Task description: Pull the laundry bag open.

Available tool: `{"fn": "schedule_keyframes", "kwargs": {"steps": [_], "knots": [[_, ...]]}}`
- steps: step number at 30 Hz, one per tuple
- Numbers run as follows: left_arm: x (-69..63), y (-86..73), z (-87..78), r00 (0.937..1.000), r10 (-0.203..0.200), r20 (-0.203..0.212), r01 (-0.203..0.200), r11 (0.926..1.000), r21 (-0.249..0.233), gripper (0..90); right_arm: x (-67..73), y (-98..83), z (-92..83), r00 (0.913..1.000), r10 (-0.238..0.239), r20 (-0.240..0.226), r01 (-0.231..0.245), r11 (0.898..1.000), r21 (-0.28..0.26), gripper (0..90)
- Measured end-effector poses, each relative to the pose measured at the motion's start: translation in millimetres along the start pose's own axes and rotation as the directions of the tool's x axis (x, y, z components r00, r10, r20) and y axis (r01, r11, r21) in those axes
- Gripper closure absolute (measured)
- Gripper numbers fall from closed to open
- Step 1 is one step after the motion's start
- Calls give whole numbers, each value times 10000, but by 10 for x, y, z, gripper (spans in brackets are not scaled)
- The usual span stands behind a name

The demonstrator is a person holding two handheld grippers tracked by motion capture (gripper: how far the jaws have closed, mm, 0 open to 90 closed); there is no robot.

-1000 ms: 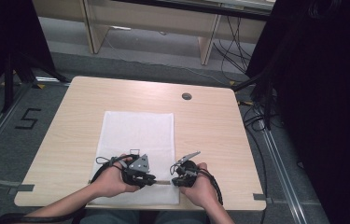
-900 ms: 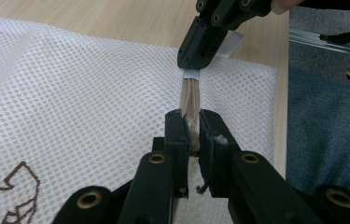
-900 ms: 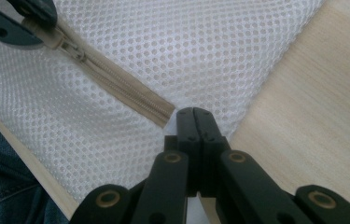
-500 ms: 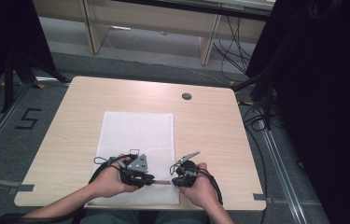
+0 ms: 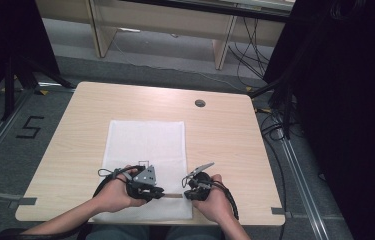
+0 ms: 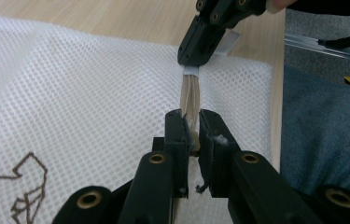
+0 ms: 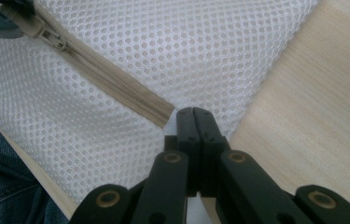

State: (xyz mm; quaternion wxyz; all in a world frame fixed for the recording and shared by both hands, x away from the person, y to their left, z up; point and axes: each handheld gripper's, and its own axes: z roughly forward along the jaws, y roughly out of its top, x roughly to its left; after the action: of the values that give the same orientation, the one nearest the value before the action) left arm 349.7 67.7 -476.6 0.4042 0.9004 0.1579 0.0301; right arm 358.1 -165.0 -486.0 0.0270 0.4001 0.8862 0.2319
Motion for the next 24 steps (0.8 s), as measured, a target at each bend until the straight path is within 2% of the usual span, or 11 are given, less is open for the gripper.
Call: {"fn": "schedule_keyframes", "kwargs": {"steps": [7,10,13,14,16,20,21,24], "knots": [[7,-16,-37,10000,37,-59,-37,10000,28,819,14,-1,-1,9999,165,-36,-165,9999,42,900],[12,-39,-47,10000,-99,-2,99,9999,-42,819,-8,0,3,10000,-61,-22,61,10000,-36,900],[16,-48,-55,9999,-99,-10,99,9999,-19,819,-1,-1,0,10000,26,-13,-26,10000,-5,900],[29,-42,-58,9998,175,-27,-175,9998,18,819,-1,-1,0,10000,15,-6,-15,10000,3,900],[13,-41,-63,10000,12,-57,-12,10000,60,819,2,-1,0,10000,29,12,-29,10000,-5,900],[20,-45,-85,9999,-101,-69,101,9999,5,819,-4,-1,2,10000,-38,-2,38,10000,-28,900],[26,-49,-94,9999,24,-108,-23,10000,73,819,-1,0,0,10000,-60,35,60,10000,-16,900],[25,-70,-93,9999,-139,-66,138,9999,-11,819,-1,-2,1,10000,1,5,-1,10000,-27,900]]}}
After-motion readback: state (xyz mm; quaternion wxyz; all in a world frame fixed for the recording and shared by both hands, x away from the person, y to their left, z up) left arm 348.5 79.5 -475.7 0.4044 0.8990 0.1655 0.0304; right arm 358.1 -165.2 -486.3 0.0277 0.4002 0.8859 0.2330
